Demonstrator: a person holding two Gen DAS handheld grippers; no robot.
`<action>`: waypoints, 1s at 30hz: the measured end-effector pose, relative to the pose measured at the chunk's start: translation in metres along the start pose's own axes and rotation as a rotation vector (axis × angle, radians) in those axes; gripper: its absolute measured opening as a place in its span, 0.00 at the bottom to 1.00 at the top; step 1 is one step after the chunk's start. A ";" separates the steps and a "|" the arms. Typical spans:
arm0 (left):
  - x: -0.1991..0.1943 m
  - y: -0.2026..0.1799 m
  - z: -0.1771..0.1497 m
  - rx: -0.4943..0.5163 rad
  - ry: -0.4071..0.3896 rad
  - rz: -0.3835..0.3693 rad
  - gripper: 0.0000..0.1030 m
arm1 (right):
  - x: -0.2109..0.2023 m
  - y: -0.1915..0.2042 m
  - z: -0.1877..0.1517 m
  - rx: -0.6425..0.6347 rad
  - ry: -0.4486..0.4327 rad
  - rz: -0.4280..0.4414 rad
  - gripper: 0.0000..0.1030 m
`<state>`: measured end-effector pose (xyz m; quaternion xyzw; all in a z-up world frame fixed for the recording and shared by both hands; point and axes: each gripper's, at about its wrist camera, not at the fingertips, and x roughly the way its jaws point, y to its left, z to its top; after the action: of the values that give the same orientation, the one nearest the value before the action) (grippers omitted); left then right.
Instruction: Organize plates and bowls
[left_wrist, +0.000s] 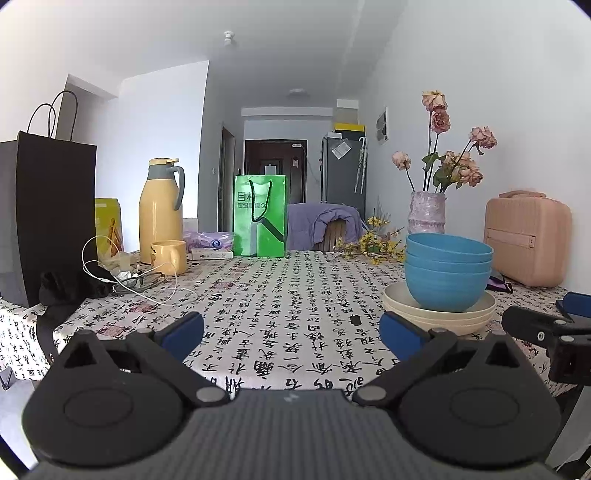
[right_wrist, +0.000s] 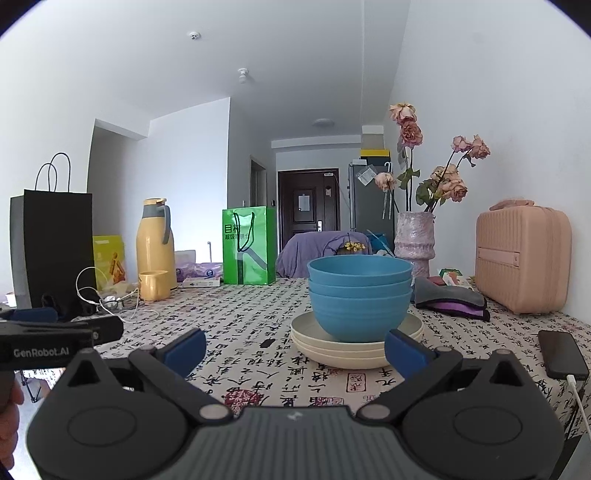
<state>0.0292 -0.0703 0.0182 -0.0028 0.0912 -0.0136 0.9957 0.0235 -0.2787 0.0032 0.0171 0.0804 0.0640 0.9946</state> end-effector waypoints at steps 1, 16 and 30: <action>0.000 0.000 0.000 0.005 0.000 -0.001 1.00 | 0.000 0.000 0.000 0.002 -0.002 0.001 1.00; -0.002 -0.002 0.002 0.012 -0.013 0.004 1.00 | 0.003 0.001 0.000 0.002 0.002 -0.013 1.00; -0.002 -0.001 0.001 0.013 -0.015 0.006 1.00 | 0.003 0.004 -0.001 -0.004 0.008 -0.016 1.00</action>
<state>0.0273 -0.0712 0.0198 0.0036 0.0837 -0.0112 0.9964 0.0256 -0.2748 0.0016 0.0140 0.0842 0.0561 0.9948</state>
